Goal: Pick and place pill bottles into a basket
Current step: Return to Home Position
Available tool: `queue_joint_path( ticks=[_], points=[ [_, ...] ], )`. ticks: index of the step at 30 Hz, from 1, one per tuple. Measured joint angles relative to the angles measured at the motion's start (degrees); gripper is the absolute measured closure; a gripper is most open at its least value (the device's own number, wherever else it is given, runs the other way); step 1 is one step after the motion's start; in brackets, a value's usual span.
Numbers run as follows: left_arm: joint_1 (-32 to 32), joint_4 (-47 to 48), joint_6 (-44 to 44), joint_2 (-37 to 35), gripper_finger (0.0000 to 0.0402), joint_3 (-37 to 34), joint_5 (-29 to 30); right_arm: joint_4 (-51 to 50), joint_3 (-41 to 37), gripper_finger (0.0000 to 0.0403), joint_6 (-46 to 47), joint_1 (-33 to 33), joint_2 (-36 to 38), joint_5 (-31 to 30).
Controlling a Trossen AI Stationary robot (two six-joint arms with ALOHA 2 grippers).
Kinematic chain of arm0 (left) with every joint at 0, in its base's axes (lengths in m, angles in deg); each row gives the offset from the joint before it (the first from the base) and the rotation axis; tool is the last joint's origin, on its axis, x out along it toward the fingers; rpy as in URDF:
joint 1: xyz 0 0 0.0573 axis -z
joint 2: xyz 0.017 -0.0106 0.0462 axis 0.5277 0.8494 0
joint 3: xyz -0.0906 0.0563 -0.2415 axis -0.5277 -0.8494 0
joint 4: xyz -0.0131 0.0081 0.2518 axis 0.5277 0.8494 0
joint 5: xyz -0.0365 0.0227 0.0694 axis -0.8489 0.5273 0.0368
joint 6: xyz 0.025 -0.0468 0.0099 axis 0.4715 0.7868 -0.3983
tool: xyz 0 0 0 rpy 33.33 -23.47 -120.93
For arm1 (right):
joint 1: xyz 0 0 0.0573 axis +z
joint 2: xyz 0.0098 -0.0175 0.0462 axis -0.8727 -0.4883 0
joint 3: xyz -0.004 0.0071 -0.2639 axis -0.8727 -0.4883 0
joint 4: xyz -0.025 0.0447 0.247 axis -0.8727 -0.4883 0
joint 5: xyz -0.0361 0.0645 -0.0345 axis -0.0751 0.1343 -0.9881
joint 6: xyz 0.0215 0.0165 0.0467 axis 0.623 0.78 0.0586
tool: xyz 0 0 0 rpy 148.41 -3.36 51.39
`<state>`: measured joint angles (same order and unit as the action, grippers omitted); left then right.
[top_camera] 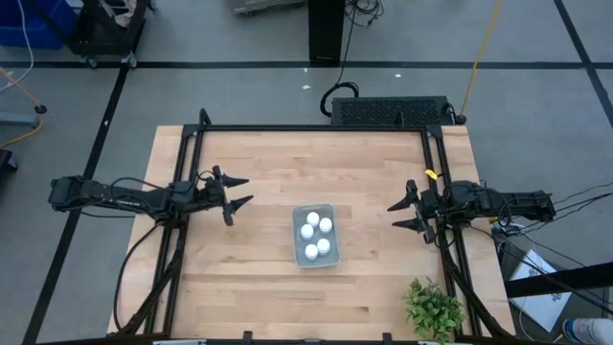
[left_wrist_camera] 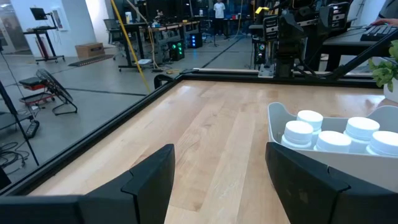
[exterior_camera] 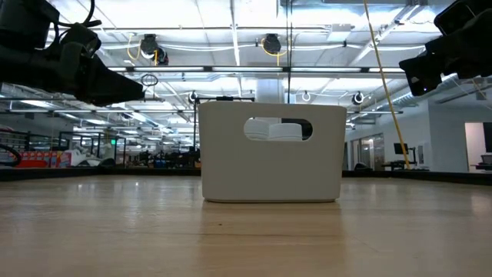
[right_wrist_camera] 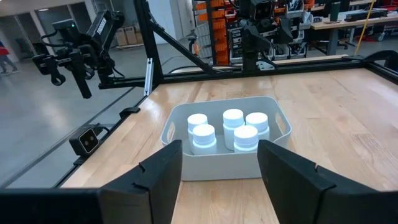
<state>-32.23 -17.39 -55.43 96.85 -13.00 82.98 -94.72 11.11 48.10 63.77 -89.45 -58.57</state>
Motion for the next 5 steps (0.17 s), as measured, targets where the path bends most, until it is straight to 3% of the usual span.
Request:
queue_joint_path(
  ticks=[5],
  points=[
    [-0.01, -0.01, 0.00, -0.01, 0.0146, 0.00, 0.00, 0.00, 0.00, 0.0200, 0.00, -0.02, 0.00, 0.01]
  ],
)
